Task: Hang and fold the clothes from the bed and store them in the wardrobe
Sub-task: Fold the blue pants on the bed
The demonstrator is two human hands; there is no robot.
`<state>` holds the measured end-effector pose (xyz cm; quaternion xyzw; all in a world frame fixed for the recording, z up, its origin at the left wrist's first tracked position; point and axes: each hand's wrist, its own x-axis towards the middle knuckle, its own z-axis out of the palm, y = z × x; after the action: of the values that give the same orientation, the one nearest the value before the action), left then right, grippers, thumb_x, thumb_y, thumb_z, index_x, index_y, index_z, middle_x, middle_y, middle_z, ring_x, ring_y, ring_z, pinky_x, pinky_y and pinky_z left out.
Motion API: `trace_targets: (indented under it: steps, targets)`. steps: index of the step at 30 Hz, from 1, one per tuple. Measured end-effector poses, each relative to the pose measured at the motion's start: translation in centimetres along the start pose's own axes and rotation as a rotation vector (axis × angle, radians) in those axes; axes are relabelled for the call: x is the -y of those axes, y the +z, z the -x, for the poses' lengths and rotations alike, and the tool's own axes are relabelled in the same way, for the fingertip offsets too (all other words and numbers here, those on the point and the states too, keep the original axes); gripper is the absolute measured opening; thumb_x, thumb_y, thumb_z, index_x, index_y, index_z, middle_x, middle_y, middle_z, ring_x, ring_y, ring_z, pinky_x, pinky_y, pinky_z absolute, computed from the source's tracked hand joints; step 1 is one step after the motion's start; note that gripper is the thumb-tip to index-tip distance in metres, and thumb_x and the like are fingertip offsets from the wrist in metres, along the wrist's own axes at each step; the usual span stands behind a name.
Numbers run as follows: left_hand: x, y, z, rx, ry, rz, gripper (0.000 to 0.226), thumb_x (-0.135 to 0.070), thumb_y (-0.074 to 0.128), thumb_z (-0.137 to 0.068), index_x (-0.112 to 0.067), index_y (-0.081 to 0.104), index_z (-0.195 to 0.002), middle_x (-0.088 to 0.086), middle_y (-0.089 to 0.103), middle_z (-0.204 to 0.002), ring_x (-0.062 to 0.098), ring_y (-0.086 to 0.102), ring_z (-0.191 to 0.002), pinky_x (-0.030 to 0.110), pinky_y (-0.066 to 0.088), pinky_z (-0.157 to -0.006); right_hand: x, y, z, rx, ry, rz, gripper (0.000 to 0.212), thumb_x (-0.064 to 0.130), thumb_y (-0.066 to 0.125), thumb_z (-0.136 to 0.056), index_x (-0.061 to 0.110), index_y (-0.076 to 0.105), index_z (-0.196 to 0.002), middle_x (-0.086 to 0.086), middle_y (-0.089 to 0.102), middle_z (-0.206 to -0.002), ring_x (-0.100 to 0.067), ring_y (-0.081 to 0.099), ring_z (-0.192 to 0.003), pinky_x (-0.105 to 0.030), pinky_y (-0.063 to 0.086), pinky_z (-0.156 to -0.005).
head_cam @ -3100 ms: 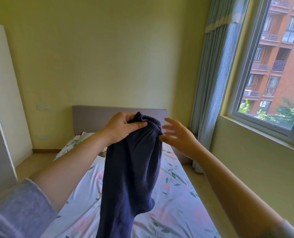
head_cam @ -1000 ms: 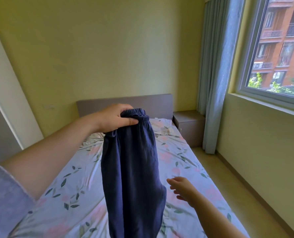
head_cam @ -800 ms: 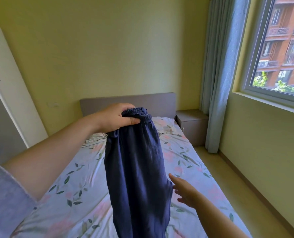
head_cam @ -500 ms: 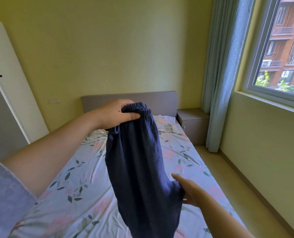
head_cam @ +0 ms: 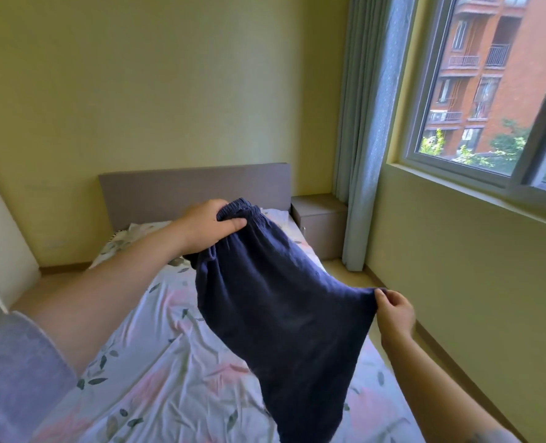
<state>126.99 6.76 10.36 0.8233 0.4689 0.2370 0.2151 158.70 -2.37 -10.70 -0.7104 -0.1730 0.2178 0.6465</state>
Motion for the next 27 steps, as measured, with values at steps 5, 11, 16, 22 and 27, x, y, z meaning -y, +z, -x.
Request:
trace_targets:
  steps: [5, 11, 16, 22, 27]
  targets:
    - [-2.7, 6.5, -1.1, 0.003, 0.065, 0.048, 0.036, -0.037, 0.059, -0.094, -0.019, 0.058, -0.125, 0.000, 0.064, -0.116, 0.022, 0.059, -0.110, 0.027, 0.039, -0.084, 1.6, -6.6, -2.5, -0.249, -0.137, -0.021, 0.008, 0.022, 0.057, -0.095, 0.018, 0.061, -0.089, -0.009, 0.069, -0.091, -0.027, 0.065, -0.085, -0.040, 0.052, -0.079]
    - [-4.5, 15.4, -1.4, 0.115, 0.003, 0.139, 0.047, -0.040, 0.055, -0.096, -0.018, 0.047, -0.137, 0.000, 0.059, -0.125, 0.023, 0.056, -0.115, 0.030, 0.042, -0.089, -1.0, -12.9, -4.5, -0.269, -0.137, 0.044, 0.010, 0.023, 0.056, -0.094, 0.016, 0.063, -0.097, -0.011, 0.069, -0.100, -0.030, 0.063, -0.096, -0.043, 0.050, -0.091]
    - [1.0, 22.2, 2.3, 0.194, -0.189, 0.190, 0.021, -0.036, 0.053, -0.096, -0.021, 0.056, -0.111, -0.002, 0.062, -0.102, 0.020, 0.059, -0.093, 0.027, 0.041, -0.069, -7.1, -12.2, -3.7, -0.101, -0.030, 0.165, 0.015, 0.025, 0.054, -0.094, 0.018, 0.062, -0.083, -0.003, 0.067, -0.086, -0.025, 0.061, -0.088, -0.034, 0.044, -0.076]
    - [13.1, 27.4, 11.6, 0.210, -0.561, 0.213, 0.026, -0.031, 0.052, -0.097, -0.015, 0.059, -0.117, 0.005, 0.066, -0.110, 0.024, 0.061, -0.100, 0.029, 0.042, -0.078, -17.7, -6.0, 1.1, 0.165, 0.193, 0.364, 0.018, 0.016, 0.055, -0.094, 0.004, 0.067, -0.087, -0.012, 0.067, -0.083, -0.034, 0.062, -0.094, -0.039, 0.049, -0.086]
    - [22.4, 28.8, 19.5, 0.137, -0.857, 0.277, 0.023, -0.029, 0.052, -0.098, -0.012, 0.060, -0.111, 0.008, 0.067, -0.105, 0.025, 0.061, -0.094, 0.031, 0.042, -0.074, -24.8, 0.5, 6.2, 0.409, 0.232, 0.523, 0.023, 0.012, 0.055, -0.094, -0.007, 0.065, -0.088, -0.020, 0.062, -0.072, -0.023, 0.056, -0.068, -0.015, 0.043, -0.057]
